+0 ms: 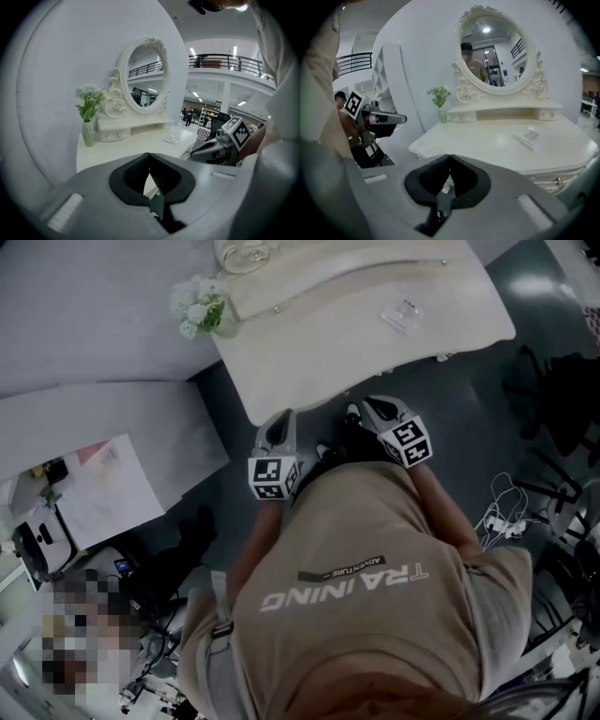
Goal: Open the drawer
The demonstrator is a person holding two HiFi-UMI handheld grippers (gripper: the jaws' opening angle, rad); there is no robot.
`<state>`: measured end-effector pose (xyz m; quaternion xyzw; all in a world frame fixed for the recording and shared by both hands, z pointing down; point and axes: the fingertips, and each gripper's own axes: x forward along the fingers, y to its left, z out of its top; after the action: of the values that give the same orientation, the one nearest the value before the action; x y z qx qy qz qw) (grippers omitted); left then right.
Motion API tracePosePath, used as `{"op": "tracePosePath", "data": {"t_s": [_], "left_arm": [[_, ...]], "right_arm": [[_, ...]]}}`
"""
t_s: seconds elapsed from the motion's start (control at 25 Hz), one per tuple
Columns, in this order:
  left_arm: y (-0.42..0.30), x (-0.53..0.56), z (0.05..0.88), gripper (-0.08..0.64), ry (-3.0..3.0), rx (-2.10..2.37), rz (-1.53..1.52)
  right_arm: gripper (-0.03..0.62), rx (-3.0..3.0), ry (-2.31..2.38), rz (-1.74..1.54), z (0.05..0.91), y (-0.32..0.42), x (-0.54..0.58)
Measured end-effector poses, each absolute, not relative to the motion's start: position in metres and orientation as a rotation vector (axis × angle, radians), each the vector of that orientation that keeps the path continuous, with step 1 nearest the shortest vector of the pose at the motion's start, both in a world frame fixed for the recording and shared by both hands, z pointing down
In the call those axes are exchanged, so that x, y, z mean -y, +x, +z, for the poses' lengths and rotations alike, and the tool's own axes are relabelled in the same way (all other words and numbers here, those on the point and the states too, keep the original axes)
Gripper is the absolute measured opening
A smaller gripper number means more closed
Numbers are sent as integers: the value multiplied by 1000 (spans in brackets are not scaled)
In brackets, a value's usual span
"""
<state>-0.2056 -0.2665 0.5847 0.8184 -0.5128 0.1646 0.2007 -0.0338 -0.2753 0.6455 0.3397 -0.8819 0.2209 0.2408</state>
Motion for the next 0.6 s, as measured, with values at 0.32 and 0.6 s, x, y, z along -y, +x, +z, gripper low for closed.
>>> {"op": "tracePosePath", "data": {"t_s": [0.32,0.6], "left_arm": [[-188,320,600,-2,2230,1491,530],[-207,328,600,-2,2123,1566,475]], "right_arm": [[3,2322,712,687,743,-23,319],[3,2206,591,798,811,-43,323]]}}
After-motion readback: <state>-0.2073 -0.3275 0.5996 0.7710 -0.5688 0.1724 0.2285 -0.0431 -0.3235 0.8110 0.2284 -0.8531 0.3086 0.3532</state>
